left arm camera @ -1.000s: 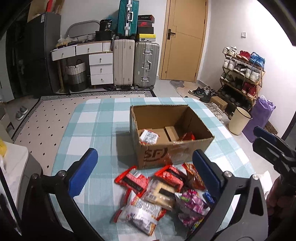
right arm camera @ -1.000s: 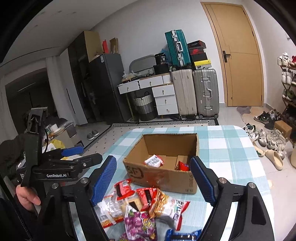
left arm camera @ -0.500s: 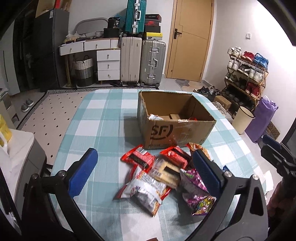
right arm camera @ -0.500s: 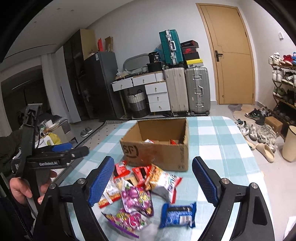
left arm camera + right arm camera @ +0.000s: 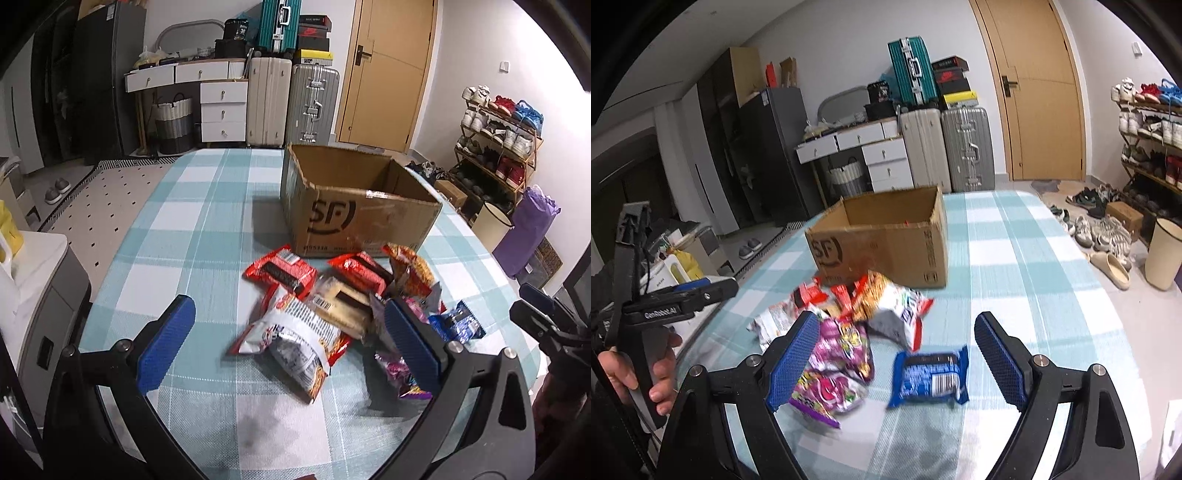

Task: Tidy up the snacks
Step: 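Withdraw both tools from the box back toward the snack pile, then grasp the blue biscuit pack with the right gripper while the left approaches the white bag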

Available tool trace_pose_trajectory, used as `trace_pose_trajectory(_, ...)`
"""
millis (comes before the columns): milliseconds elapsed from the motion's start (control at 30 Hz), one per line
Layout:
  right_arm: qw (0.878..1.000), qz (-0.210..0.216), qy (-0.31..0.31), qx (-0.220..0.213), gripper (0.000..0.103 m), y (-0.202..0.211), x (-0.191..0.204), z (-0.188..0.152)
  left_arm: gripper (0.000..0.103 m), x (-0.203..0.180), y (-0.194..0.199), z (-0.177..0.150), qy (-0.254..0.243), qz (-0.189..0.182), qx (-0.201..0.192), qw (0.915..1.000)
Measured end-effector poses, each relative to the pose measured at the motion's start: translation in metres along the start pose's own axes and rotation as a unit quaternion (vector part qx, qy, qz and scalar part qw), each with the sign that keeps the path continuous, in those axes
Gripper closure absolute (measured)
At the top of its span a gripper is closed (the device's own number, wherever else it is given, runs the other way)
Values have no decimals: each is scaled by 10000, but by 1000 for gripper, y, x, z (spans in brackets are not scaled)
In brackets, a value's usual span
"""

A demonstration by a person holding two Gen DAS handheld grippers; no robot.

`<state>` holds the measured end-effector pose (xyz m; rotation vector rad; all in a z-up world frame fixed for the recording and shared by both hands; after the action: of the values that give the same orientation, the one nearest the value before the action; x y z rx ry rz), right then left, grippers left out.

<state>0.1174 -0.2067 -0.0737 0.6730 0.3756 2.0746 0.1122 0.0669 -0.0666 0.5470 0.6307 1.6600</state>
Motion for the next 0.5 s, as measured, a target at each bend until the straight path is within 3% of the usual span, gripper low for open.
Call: trace_pose_trajectory(500,9984,-118,-271,487,15,-45,-28,-32,1,4,-37,-26,44,11,379,9993)
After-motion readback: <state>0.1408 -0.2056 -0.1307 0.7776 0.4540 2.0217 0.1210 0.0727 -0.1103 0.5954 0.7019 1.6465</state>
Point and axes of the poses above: each gripper's, at about its wrist camera, not at the fingertips, and y roughly against the way its jaws point, x to its left, z to its top, the point moved 1 cm from there along -y, roughly the way its jaws point, and after that the axes turned 11 degrees about z, right-handed, at the moved point
